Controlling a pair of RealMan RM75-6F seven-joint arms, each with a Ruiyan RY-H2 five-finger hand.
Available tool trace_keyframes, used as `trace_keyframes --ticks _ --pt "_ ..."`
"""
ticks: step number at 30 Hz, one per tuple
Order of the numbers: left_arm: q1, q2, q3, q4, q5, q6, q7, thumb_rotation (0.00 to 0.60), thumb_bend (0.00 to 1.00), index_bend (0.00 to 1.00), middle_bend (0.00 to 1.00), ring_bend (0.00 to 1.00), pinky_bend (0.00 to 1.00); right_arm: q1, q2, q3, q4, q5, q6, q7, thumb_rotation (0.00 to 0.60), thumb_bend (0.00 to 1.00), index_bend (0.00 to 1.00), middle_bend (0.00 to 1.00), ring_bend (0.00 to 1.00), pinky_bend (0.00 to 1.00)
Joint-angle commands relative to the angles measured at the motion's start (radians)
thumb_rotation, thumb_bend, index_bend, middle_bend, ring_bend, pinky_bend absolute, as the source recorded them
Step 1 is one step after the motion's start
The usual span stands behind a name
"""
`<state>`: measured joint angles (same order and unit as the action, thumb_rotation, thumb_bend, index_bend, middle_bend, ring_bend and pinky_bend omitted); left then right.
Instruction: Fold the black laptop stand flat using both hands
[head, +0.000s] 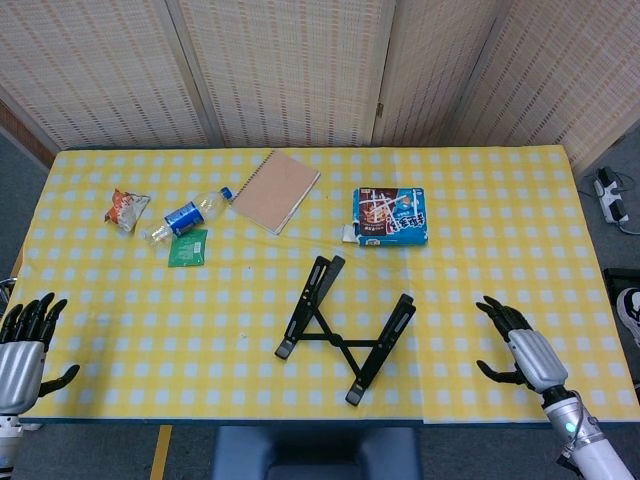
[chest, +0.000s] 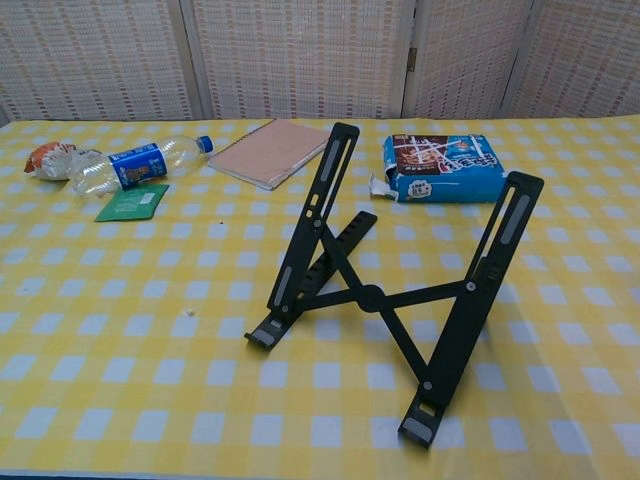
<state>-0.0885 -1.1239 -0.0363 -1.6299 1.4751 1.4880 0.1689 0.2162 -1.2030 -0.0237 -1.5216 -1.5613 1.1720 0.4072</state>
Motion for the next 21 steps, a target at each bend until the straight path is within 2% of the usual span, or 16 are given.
trace_keyframes --ticks 1,4,8,13,21 --pt "0.001 0.002 0.002 -0.001 0.000 -0.002 -0.004 0.600 0.22 0.11 0.05 0.03 0.00 0.053 -0.038 -0.011 0.015 -0.019 -0.068 0.099 0.600 0.22 0.00 0.00 0.04 0.00" --pt "0.003 0.004 0.002 -0.001 -0.002 -0.002 -0.008 0.600 0.22 0.11 0.05 0.03 0.00 0.080 -0.061 -0.010 0.016 -0.023 -0.100 0.168 0.592 0.15 0.00 0.00 0.03 0.00" --pt "0.005 0.009 0.005 -0.002 -0.001 -0.004 -0.014 0.600 0.22 0.11 0.05 0.03 0.00 0.125 -0.095 0.002 0.012 -0.019 -0.143 0.267 0.538 0.12 0.00 0.00 0.01 0.00" --pt "0.006 0.013 0.005 -0.002 -0.003 -0.007 -0.018 0.600 0.22 0.11 0.05 0.04 0.00 0.182 -0.135 0.015 0.018 -0.017 -0.201 0.344 0.527 0.12 0.00 0.00 0.00 0.00" --pt "0.007 0.014 0.007 0.002 0.000 -0.008 -0.023 0.600 0.22 0.11 0.05 0.04 0.00 0.277 -0.235 0.074 0.062 -0.002 -0.247 0.395 0.522 0.12 0.00 0.00 0.01 0.00"
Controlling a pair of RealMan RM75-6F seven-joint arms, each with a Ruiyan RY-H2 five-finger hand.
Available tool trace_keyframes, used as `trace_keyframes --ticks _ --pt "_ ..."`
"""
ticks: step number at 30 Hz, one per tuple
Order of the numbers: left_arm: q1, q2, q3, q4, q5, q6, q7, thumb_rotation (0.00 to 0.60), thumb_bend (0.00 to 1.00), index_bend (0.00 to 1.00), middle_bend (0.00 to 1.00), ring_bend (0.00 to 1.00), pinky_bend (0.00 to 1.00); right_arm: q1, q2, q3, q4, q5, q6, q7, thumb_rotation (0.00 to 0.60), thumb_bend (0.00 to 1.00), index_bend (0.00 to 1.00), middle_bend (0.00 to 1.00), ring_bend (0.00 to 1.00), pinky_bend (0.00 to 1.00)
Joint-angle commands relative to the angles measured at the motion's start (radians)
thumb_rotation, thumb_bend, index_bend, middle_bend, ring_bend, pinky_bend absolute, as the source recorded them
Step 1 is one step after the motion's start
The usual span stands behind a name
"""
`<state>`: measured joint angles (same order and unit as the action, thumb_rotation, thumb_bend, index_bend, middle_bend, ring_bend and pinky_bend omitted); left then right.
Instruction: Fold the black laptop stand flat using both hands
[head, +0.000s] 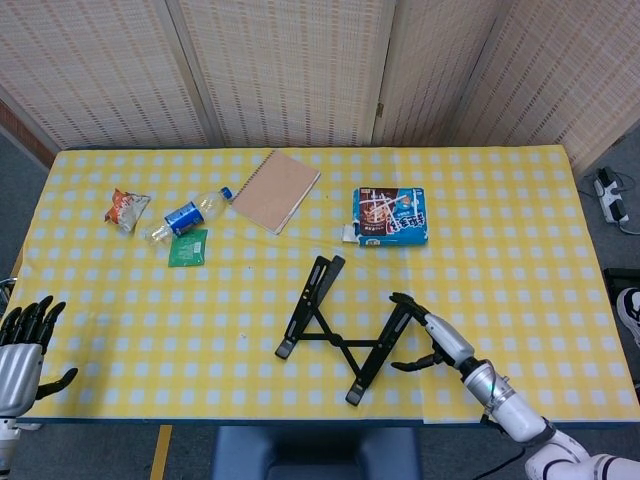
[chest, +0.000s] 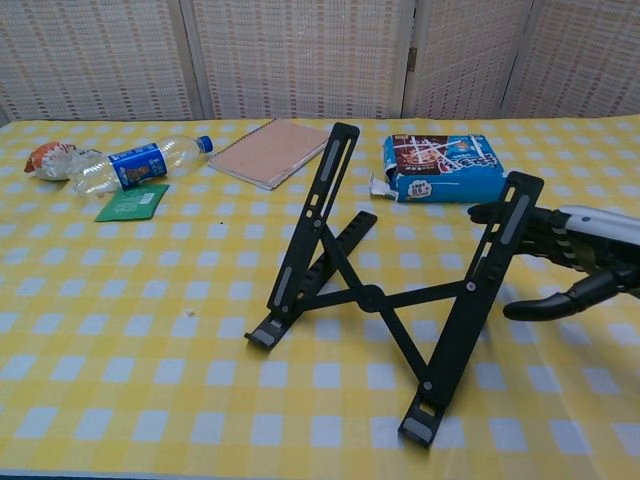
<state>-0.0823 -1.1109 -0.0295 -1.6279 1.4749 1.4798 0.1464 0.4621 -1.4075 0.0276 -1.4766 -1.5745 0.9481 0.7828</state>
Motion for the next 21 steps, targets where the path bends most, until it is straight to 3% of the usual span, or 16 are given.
trace_keyframes --ticks 1,9,14,21 --pt "0.001 0.002 0.000 0.000 0.000 0.001 -0.002 0.600 0.22 0.11 0.05 0.04 0.00 0.049 -0.043 0.032 0.023 0.017 -0.038 0.031 0.519 0.12 0.00 0.00 0.01 0.00" --pt "0.003 0.004 0.002 0.002 0.000 -0.001 -0.006 0.600 0.22 0.11 0.05 0.04 0.00 0.137 -0.114 0.080 0.076 0.039 -0.099 0.066 0.513 0.12 0.00 0.00 0.01 0.00" --pt "0.004 0.011 -0.001 -0.002 0.004 0.008 -0.008 0.600 0.22 0.11 0.05 0.04 0.00 0.246 -0.193 0.139 0.153 0.042 -0.154 0.119 0.511 0.12 0.00 0.00 0.01 0.00" --pt "0.002 0.015 0.000 -0.011 0.008 0.004 0.000 0.600 0.22 0.09 0.05 0.04 0.00 0.346 -0.237 0.154 0.205 0.005 -0.177 0.222 0.508 0.12 0.00 0.00 0.00 0.00"
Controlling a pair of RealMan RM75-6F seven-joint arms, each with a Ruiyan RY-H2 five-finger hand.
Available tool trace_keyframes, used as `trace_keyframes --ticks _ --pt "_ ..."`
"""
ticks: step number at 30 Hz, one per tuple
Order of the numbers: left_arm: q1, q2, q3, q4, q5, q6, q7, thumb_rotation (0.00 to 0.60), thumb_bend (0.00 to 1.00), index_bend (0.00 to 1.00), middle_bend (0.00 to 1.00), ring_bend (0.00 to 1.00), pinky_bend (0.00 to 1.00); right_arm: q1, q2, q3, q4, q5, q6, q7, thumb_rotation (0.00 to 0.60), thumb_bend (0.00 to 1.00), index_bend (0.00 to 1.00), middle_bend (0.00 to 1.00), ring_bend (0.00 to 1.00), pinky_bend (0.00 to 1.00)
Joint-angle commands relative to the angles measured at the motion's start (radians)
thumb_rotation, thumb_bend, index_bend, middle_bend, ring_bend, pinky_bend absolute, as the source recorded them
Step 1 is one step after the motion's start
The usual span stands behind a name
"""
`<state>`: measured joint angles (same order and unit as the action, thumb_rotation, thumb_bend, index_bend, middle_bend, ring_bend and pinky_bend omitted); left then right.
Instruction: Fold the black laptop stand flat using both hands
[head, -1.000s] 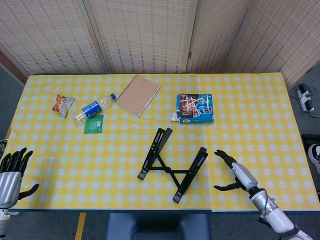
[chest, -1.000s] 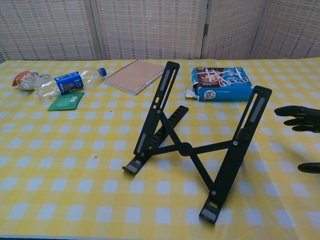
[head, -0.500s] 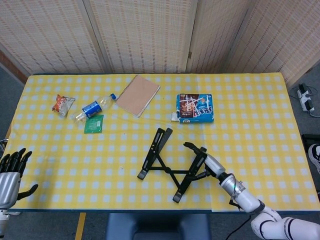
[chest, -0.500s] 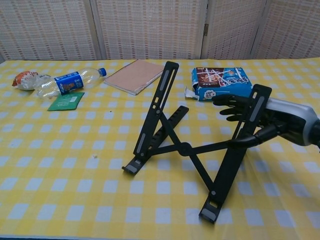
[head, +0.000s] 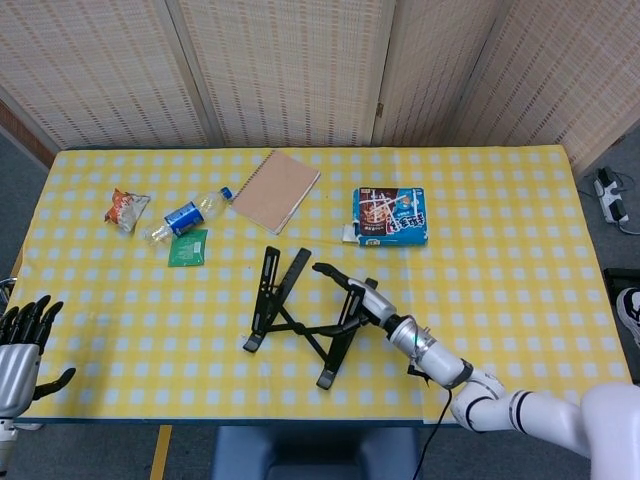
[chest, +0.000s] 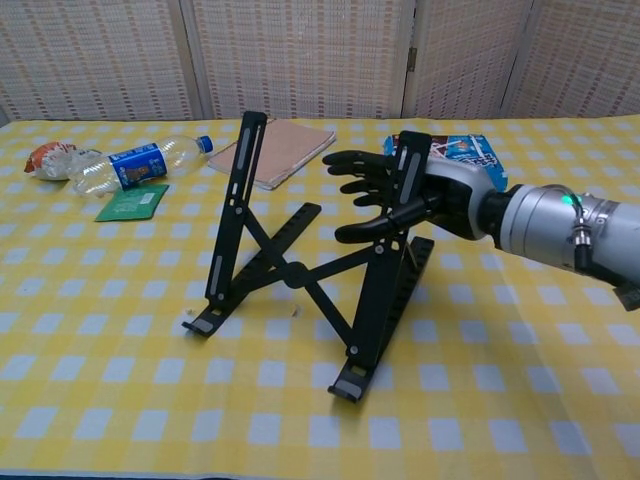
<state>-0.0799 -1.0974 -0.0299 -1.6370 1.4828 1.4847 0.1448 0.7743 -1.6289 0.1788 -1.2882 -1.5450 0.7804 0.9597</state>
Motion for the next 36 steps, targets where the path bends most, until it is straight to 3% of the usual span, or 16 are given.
trace_keyframes --ticks 1,7,14,25,36 --pt "0.000 0.003 0.001 -0.004 0.001 0.000 0.002 0.600 0.22 0.09 0.05 0.04 0.00 0.042 -0.015 -0.002 0.014 -0.038 -0.004 0.063 0.508 0.12 0.00 0.00 0.00 0.00" --pt "0.004 0.007 0.006 -0.009 0.007 0.002 -0.002 0.600 0.22 0.09 0.05 0.04 0.00 0.049 0.036 -0.086 -0.028 -0.142 0.089 0.159 0.509 0.12 0.00 0.00 0.01 0.00" --pt "-0.043 0.011 0.003 -0.007 0.021 -0.067 -0.032 0.600 0.22 0.08 0.05 0.04 0.00 0.049 0.103 -0.176 -0.102 -0.220 0.181 0.238 0.512 0.12 0.00 0.00 0.01 0.00" --pt "-0.208 0.026 -0.017 0.020 0.055 -0.287 -0.207 0.600 0.22 0.06 0.05 0.04 0.00 0.070 0.156 -0.267 -0.223 -0.277 0.243 0.278 0.510 0.12 0.00 0.00 0.01 0.00" --pt "-0.257 0.010 0.000 0.026 0.062 -0.346 -0.259 0.600 0.22 0.05 0.05 0.04 0.00 0.102 0.179 -0.350 -0.280 -0.336 0.278 0.322 0.511 0.12 0.00 0.00 0.04 0.00"
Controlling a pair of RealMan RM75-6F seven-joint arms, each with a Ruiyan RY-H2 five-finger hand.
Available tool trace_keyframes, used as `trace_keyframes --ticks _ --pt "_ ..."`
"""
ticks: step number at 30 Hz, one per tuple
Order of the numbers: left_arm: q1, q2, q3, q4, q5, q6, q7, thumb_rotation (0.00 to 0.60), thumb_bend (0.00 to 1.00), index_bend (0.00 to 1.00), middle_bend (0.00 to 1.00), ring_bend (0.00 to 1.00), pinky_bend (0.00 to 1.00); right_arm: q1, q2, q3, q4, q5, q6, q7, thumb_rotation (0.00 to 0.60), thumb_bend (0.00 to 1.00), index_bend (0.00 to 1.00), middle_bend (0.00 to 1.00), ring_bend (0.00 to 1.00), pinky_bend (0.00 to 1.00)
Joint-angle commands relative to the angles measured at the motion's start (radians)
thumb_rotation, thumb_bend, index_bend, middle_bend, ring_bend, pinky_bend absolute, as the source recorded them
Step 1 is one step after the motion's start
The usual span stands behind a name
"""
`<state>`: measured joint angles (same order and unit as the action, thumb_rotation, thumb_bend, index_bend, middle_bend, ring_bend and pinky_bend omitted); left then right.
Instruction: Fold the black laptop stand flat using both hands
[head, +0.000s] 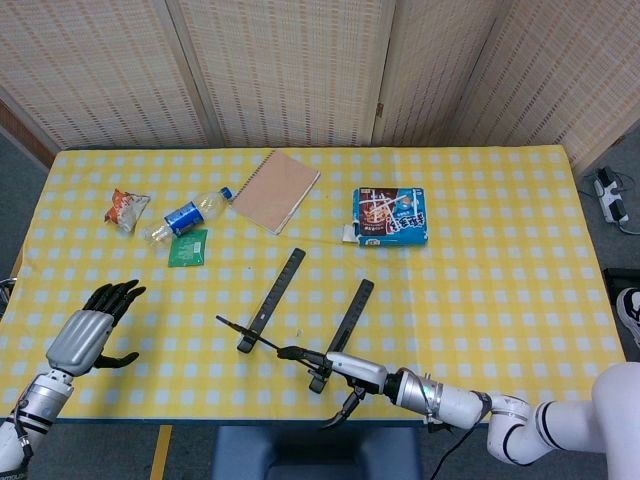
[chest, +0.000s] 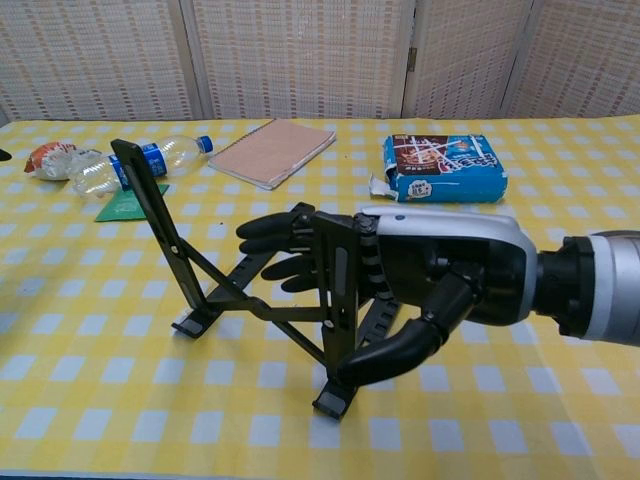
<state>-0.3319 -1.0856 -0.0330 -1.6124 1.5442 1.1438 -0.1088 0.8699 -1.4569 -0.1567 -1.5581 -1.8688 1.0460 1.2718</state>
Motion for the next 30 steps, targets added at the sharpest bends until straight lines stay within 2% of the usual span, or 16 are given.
trace_keyframes --ticks 1,6,13,19,24,30 --pt "-0.007 -0.003 0.005 0.003 0.001 -0.009 -0.010 0.600 0.22 0.05 0.05 0.04 0.00 0.009 0.009 -0.020 -0.013 -0.017 0.017 0.012 0.512 0.12 0.00 0.00 0.04 0.00" --pt "-0.028 -0.011 0.012 0.010 0.008 -0.029 -0.036 0.600 0.22 0.05 0.05 0.04 0.00 0.013 0.029 -0.043 -0.021 -0.028 0.050 0.018 0.509 0.12 0.00 0.00 0.04 0.00" --pt "-0.079 -0.041 0.009 0.037 0.013 -0.079 -0.091 0.600 0.22 0.06 0.05 0.04 0.00 -0.013 0.049 -0.040 -0.016 0.029 0.069 -0.041 0.509 0.12 0.00 0.00 0.04 0.00" --pt "-0.092 -0.052 0.015 0.045 0.014 -0.082 -0.094 0.600 0.21 0.06 0.05 0.04 0.00 -0.052 0.058 -0.054 -0.015 0.074 0.091 -0.035 0.512 0.12 0.00 0.00 0.04 0.00" --pt "-0.091 -0.053 0.026 0.048 0.007 -0.081 -0.101 0.600 0.22 0.06 0.05 0.04 0.00 -0.081 0.057 -0.062 -0.011 0.107 0.110 0.066 0.510 0.12 0.00 0.02 0.03 0.00" --pt "-0.091 -0.057 0.037 0.051 0.000 -0.083 -0.104 0.600 0.22 0.06 0.05 0.04 0.00 -0.104 -0.010 -0.070 0.053 0.127 0.121 0.288 0.506 0.12 0.00 0.01 0.01 0.00"
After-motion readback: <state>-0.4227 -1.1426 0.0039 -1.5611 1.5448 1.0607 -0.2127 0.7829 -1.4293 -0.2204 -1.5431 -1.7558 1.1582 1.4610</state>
